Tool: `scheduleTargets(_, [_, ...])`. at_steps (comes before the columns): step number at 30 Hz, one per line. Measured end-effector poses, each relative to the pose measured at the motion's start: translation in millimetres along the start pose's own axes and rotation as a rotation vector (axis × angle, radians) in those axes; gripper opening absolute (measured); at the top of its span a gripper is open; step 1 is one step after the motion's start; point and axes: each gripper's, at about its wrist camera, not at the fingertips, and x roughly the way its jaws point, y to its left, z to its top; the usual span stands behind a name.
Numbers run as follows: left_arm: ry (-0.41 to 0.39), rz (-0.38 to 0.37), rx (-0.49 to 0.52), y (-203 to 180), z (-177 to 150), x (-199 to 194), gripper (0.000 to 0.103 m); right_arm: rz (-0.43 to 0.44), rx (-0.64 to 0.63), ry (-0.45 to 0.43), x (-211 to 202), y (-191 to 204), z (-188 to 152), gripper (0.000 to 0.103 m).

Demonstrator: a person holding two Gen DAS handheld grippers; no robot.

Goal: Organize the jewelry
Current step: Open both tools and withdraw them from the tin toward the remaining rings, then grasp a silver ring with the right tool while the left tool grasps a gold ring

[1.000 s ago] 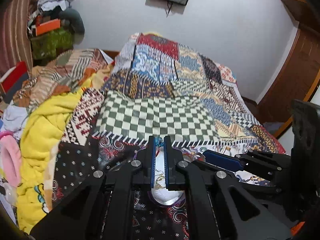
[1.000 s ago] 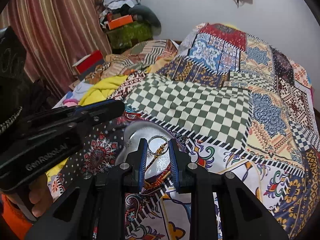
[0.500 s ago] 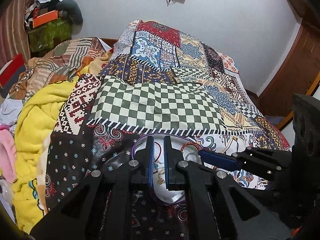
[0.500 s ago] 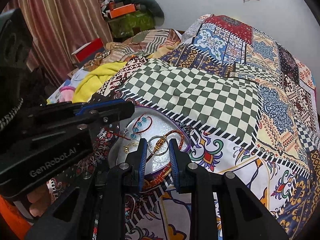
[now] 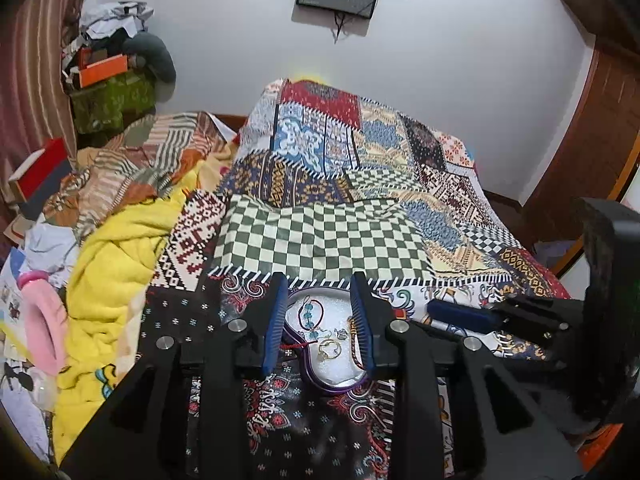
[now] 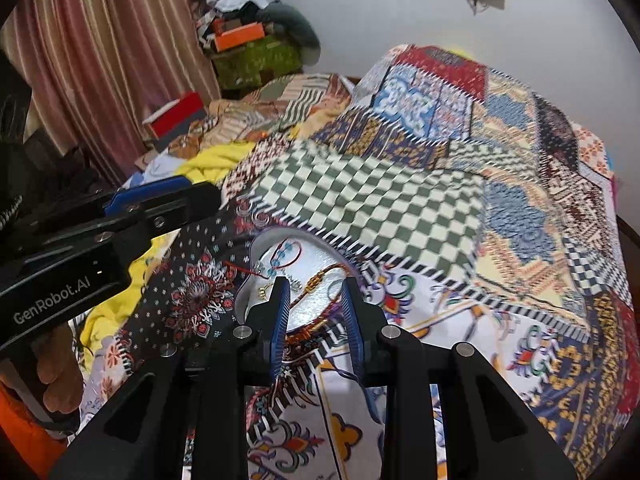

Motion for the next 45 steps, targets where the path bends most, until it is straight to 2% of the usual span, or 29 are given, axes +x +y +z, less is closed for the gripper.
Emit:
scheduleTargets(10, [-0.023, 0.018, 0.054, -28, -6, -32, 0.037, -0.072, 0.051, -0.115, -65, -18, -9, 0.031])
scheduleTargets(15, [-0.006, 0.010, 0.088, -46, -18, -37, 0.046, -0.117, 0.069, -0.151, -89, -32, -21, 0.038])
scheduleTargets(22, [0.077, -0.014, 0.135, -73, -40, -17, 0.047, -0.164, 0.113, -0.154, -105, -57, -42, 0.039])
scheduleTargets(28, [0.170, -0.050, 0.183, -100, -65, 13, 0.047, -0.210, 0.167, -0.105, -101, -86, -65, 0.039])
scheduleTargets(32, [0.251, -0.110, 0.194, -116, -81, 35, 0.047, -0.226, 0.193, -0.063, -96, -101, -82, 0.039])
scheduleTargets(37, [0.312, -0.160, 0.237, -143, -97, 57, 0.046, -0.228, 0.225, -0.031, -95, -114, -98, 0.039])
scheduleTargets(42, [0.359, -0.192, 0.266, -163, -107, 78, 0.030, -0.220, 0.236, -0.017, -94, -119, -106, 0.039])
scheduleTargets(45, [0.376, -0.182, 0.281, -169, -114, 89, 0.021, -0.214, 0.238, -0.011, -93, -120, -108, 0.039])
